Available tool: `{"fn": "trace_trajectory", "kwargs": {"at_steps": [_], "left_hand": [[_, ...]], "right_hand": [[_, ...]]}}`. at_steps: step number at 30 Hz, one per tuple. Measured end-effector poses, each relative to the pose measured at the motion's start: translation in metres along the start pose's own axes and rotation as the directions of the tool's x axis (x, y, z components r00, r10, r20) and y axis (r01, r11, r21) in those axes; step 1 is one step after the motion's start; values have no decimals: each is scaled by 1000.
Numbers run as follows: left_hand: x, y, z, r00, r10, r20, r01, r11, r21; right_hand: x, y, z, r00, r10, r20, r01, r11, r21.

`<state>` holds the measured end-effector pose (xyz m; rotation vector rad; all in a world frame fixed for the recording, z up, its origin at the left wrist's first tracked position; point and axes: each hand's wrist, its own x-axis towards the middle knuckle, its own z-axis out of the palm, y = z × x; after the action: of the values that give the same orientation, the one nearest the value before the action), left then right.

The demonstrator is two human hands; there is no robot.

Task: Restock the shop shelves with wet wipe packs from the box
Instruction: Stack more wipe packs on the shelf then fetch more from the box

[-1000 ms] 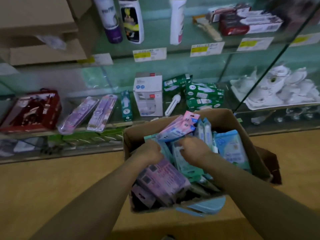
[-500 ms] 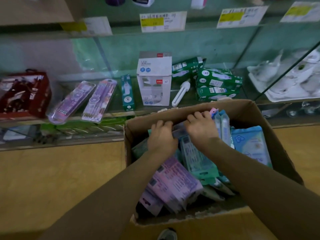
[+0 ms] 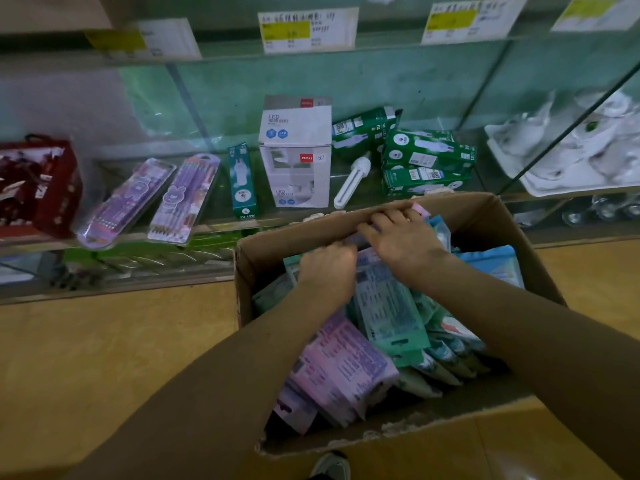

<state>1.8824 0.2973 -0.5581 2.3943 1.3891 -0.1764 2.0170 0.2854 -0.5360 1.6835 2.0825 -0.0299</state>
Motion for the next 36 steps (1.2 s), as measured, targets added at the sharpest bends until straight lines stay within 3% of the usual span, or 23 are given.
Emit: {"fn": "trace_trajectory", "kwargs": {"at_steps": [3,7,14,20,23,26,29,33,36], "left_hand": [[2,-4,-5,999,-16,33,17,1000,-16],[-2,-23,-11,991,-123,61,128,986,-103],[-12,-54,-7,956,-271,113,294,886,-358],[-8,-39,-4,956,-251,155,291,885,-364],[-14,-35,-11,959,-274,75,281,875,-394],[-20,-26,-27,954,-301,1,276,874,-399],[-23,-10,-53,954,-293,-55,250,886,-391],[-30,26,-94,969,-227,-100,175,912,-370],[-36,64,-125,982,-143,-120,91,928,-361]], "right_hand": [[6,13,-1,994,-91,55,87,994,68],[9,42,3,991,-92,95,54,936,349],[27,-9,12,991,104,82,-98,992,-76],[32,-31,9,994,100,52,-91,986,-139],[17,-21,-2,995,95,-19,-96,987,-125],[-5,-10,-15,989,118,-91,-121,992,-28],[-31,2,-35,958,250,-143,-221,957,189],[-73,23,-65,882,447,-151,-324,806,496],[-109,47,-88,829,551,-96,-390,693,606]]}}
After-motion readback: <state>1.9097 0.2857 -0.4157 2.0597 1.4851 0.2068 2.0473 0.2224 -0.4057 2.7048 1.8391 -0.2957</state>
